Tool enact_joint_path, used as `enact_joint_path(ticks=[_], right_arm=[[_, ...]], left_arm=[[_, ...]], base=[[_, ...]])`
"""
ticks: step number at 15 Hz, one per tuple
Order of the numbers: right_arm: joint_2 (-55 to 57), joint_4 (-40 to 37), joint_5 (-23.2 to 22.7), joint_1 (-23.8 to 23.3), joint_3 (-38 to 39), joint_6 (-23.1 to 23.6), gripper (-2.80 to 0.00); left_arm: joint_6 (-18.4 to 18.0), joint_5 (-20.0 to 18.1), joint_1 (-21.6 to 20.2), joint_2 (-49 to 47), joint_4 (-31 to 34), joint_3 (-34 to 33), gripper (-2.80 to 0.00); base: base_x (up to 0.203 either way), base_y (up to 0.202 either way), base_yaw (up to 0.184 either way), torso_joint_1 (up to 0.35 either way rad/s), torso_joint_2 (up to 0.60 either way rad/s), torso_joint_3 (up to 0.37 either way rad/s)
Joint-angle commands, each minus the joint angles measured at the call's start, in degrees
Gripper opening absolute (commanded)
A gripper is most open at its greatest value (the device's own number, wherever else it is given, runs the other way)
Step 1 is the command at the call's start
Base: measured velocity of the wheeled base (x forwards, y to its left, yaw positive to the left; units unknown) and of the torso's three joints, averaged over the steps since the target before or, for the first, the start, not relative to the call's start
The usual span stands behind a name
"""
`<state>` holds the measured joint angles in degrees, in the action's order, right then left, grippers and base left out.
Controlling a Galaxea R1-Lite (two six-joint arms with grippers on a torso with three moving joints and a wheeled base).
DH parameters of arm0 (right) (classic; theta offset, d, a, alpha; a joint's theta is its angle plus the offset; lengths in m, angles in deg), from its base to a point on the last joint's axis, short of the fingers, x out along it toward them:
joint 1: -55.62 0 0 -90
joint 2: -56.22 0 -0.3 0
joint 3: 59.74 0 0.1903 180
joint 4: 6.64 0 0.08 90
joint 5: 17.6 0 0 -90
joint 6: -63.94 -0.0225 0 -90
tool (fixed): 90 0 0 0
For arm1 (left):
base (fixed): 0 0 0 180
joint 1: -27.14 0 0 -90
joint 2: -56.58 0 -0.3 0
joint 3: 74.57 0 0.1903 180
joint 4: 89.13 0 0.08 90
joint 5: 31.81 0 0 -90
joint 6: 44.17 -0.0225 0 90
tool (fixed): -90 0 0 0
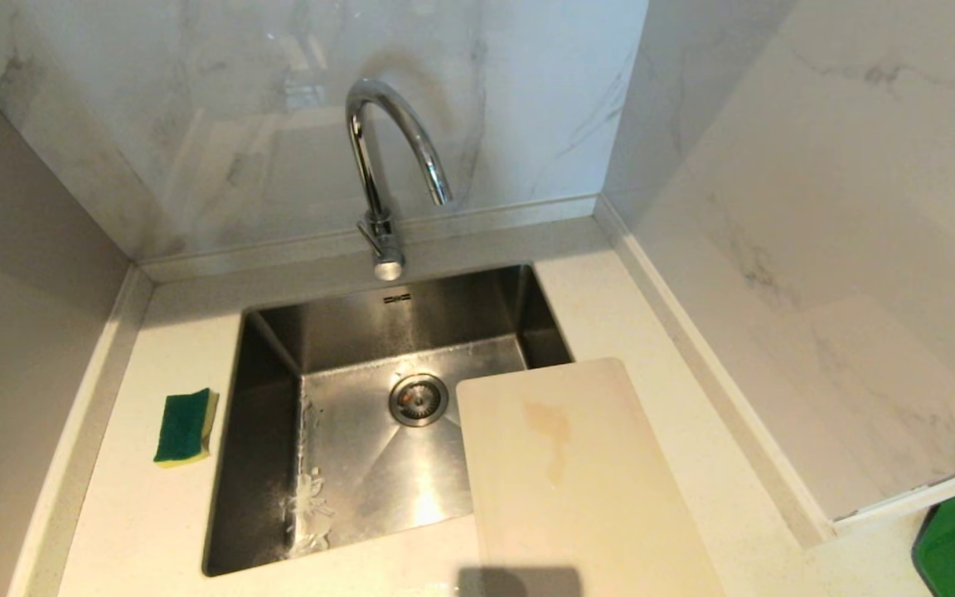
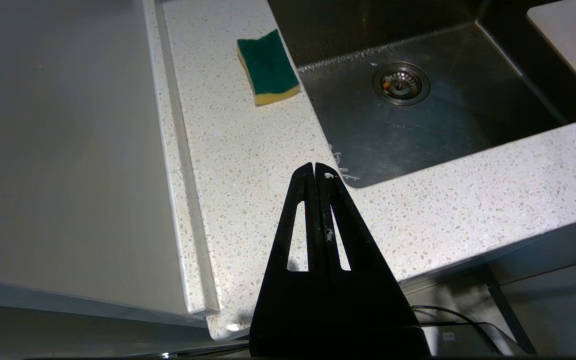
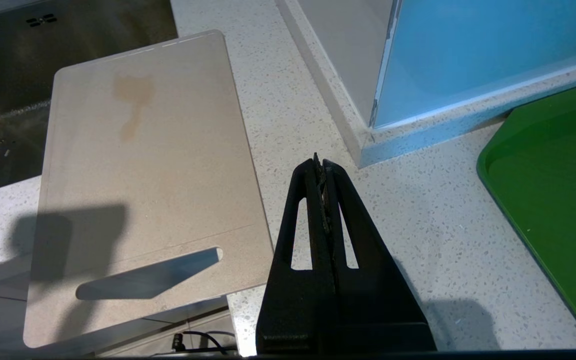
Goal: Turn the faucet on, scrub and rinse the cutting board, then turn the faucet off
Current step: Turn on the tap
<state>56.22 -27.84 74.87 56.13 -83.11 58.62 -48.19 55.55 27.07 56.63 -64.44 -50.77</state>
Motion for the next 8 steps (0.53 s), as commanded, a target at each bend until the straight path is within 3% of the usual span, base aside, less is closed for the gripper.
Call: enact_joint_path(ticks=[1,8], right_arm=[[0.09,0.03,-0.01,0.02,0.00,-0.05,-2.80],[0.09,0.03,-0.01,0.02,0.00,-0.05,-2.80]], left_arm=[[-0.02,0.00,-0.01,-0.05,0.00,0.00,-2.80],[-0.02,0.00,-0.01,-0.05,0.00,0.00,-2.80]], base=[[0.000,0.000,0.000,0.000,0.00,0.000],[0.000,0.000,0.000,0.000,0.00,0.000]])
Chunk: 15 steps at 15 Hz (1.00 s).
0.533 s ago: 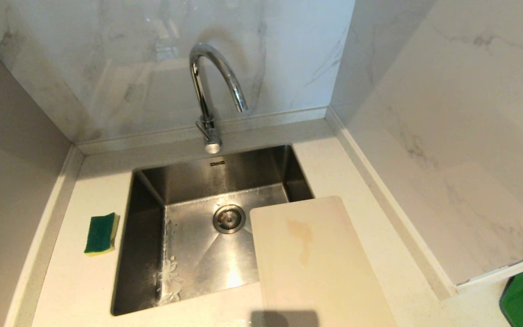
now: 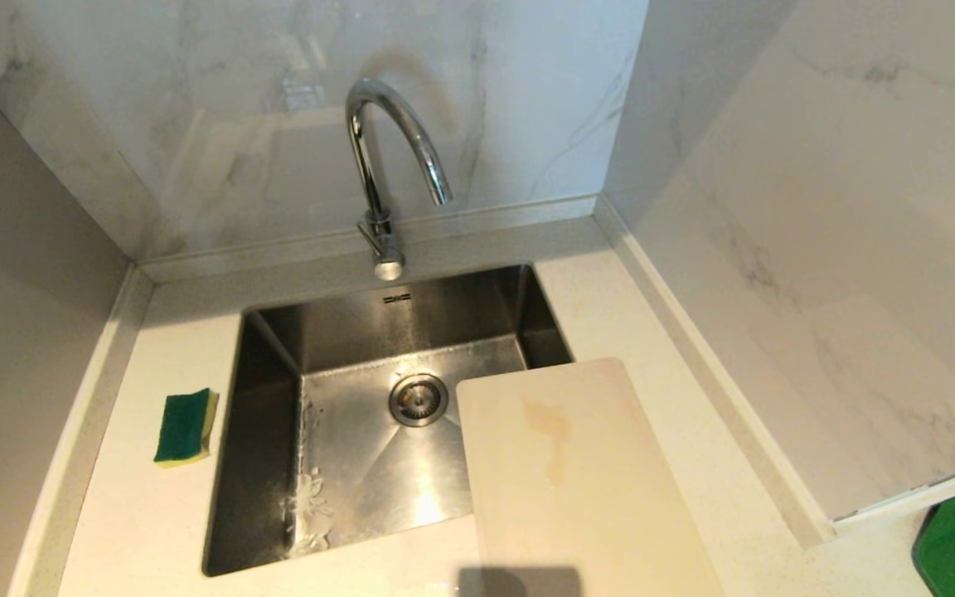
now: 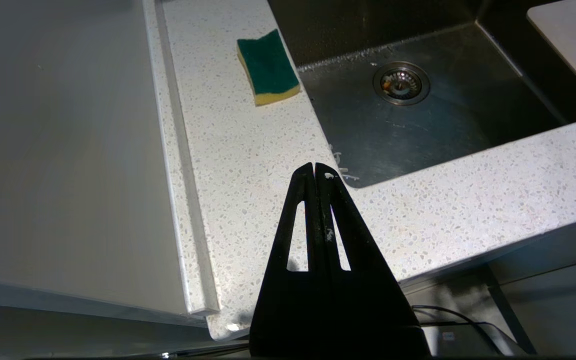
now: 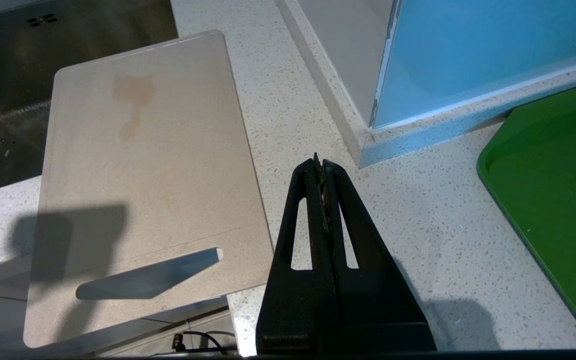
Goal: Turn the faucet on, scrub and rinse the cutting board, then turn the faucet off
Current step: Turn on the tap
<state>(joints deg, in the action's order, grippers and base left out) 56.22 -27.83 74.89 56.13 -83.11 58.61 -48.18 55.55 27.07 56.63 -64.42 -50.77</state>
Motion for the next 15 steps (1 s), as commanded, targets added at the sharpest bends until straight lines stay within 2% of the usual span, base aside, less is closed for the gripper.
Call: enact_joint_path(ticks=[1,6,8,10,12,15], right_arm=[[0.07,0.02,-0.03,0.02,0.00,-0.03,-2.80],[0.00,0.02,-0.03,0.02,0.00,-0.03,-2.80],[0.08,0.02,-0.03,0.02,0.00,-0.03,-2.80],[0.00,0.02,-0.03,0.02,0.00,-0.03,-2.80],[0.09,0.02,-0.03,0.02,0.00,-0.03,-2.80],[0.08,0.02,-0.02,0.02,0.00,-0.03,-2.80]], left_arm=[[-0.03,0.00,-0.01,-0.05,-0.02,0.00,-2.80],[0.02,0.00,-0.01,-0.05,0.59,0.26,-2.80],[0.33,2.38,-0.01,-0.05,0.25,0.18,-2.80],[-0.39,2.14,-0.01,-0.16,1.12,1.06,-2.80],[-1.23,0.47,-0.01,-1.28,3.21,4.30,-2.80],[-1.46,-6.90,-0.01,-5.35,4.93,8.74,-2.80]], base=[[0.000,0.000,0.000,0.000,0.00,0.000],[0.000,0.000,0.000,0.000,0.00,0.000],[0.000,0.000,0.000,0.000,0.00,0.000],[0.000,0.000,0.000,0.000,0.00,0.000],[0.000,0.000,0.000,0.000,0.00,0.000],[0.000,0.000,0.000,0.000,0.00,0.000]])
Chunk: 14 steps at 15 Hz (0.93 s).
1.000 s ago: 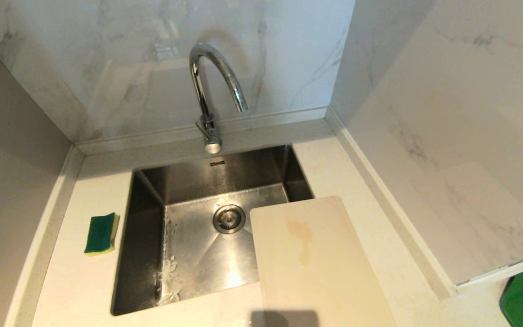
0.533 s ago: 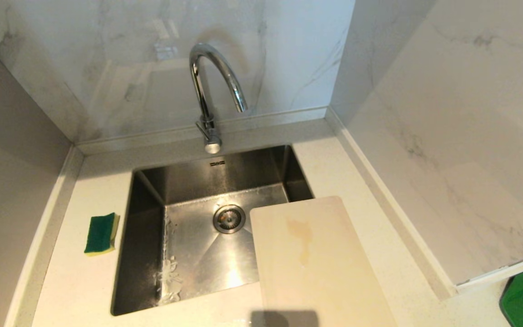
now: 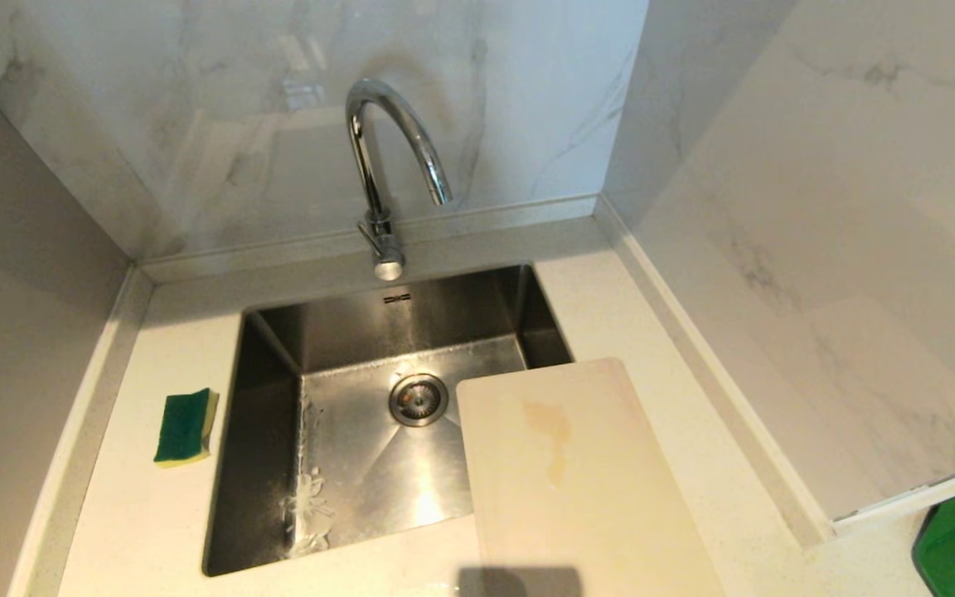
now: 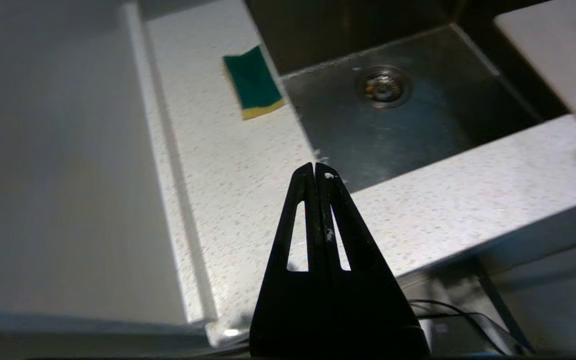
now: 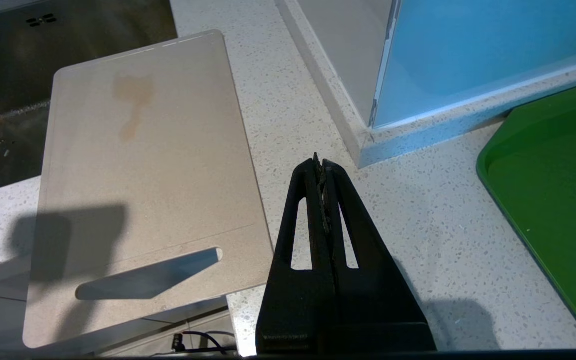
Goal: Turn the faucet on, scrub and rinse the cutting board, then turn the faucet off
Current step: Turn on the tap
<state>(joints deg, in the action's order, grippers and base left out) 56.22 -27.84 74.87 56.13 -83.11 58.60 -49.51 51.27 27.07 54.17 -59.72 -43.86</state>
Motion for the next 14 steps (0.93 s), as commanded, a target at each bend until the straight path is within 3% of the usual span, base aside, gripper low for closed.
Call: enact_joint_path(ticks=[1,7,11,14], right_arm=[[0.04,0.03,-0.01,0.02,0.00,-0.02,-2.80],[0.00,0.03,-0.01,0.02,0.00,-0.02,-2.80],[0.08,0.03,0.00,0.02,0.00,-0.02,-2.80],[0.09,0.03,-0.01,0.02,0.00,-0.02,-2.80]], left_arm=[[-0.41,-5.22,-0.05,-4.61,0.13,2.52,-2.80],[-1.00,-8.13,-0.09,-25.11,-2.99,14.47,-2.80],[-1.05,-8.43,0.23,-47.22,-15.06,23.63,-2.80],[-0.87,-8.38,3.05,-64.14,-24.80,30.90,-2.80]], base=[[0.000,0.000,0.000,0.000,0.00,0.000],[0.000,0.000,0.000,0.000,0.00,0.000],[0.000,0.000,0.000,0.000,0.00,0.000],[0.000,0.000,0.000,0.000,0.00,0.000]])
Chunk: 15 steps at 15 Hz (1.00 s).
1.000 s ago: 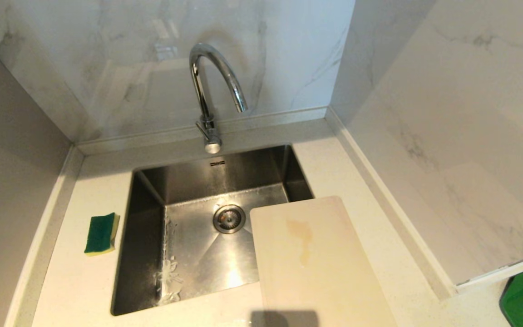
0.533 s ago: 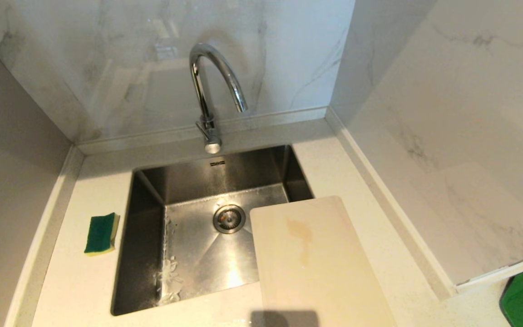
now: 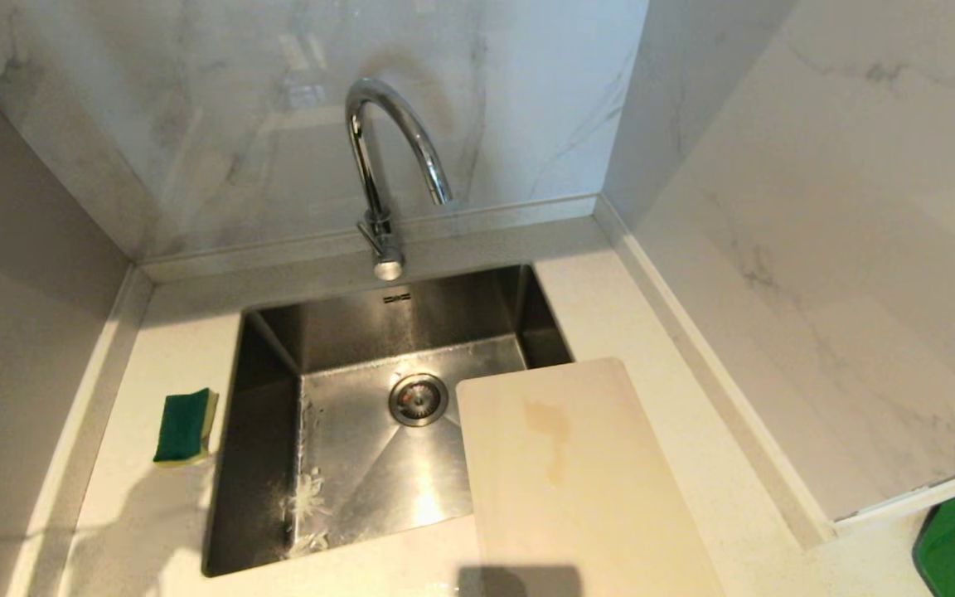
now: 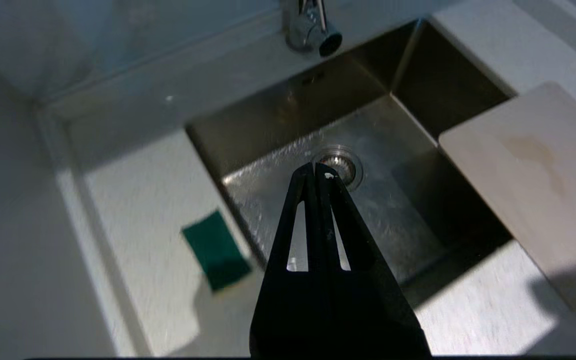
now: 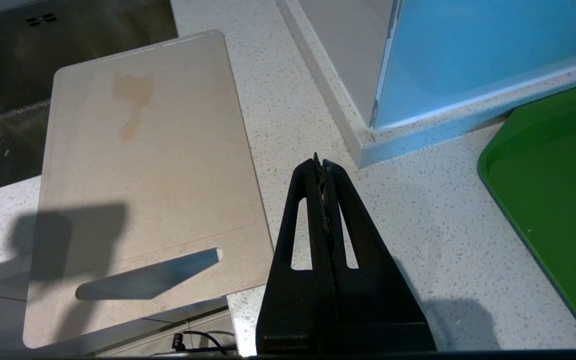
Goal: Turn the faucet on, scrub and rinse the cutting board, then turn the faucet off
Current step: Turn on the tap
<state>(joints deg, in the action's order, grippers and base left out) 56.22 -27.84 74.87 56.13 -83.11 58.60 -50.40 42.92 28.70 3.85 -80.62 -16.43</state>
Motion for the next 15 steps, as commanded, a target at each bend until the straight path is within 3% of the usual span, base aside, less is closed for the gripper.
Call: enact_joint_path(ticks=[1,4,8,11,13,15], right_arm=[[0.06,0.03,-0.01,0.02,0.00,-0.02,-2.80],[0.08,0.03,-0.01,0.02,0.00,-0.02,-2.80],[0.02,0.03,0.03,0.02,0.00,-0.02,-2.80],[0.09,0.03,-0.01,0.02,0.00,-0.02,-2.80],[0.09,0.03,-0.01,0.02,0.00,-0.02,-2.80],[0.02,0.03,-0.01,0.02,0.00,-0.02,-2.80]], left_arm=[[0.12,0.04,2.85,-18.63,-6.58,5.80,-2.80],[2.23,1.46,8.84,-29.76,-10.82,13.69,-2.80],[7.83,8.94,15.58,-41.19,-12.91,23.56,-2.80],[8.37,13.89,16.62,-48.83,-13.21,30.95,-2.80],[8.46,18.62,16.92,-56.13,-13.12,39.72,-2.80],[8.50,20.72,17.03,-62.14,-12.54,48.19,-2.80]], base=[[0.000,0.000,0.000,0.000,0.00,0.000],[0.000,0.000,0.000,0.000,0.00,0.000],[0.000,0.000,0.000,0.000,0.00,0.000],[0.000,0.000,0.000,0.000,0.00,0.000],[0.000,0.000,0.000,0.000,0.00,0.000],[0.000,0.000,0.000,0.000,0.00,0.000]])
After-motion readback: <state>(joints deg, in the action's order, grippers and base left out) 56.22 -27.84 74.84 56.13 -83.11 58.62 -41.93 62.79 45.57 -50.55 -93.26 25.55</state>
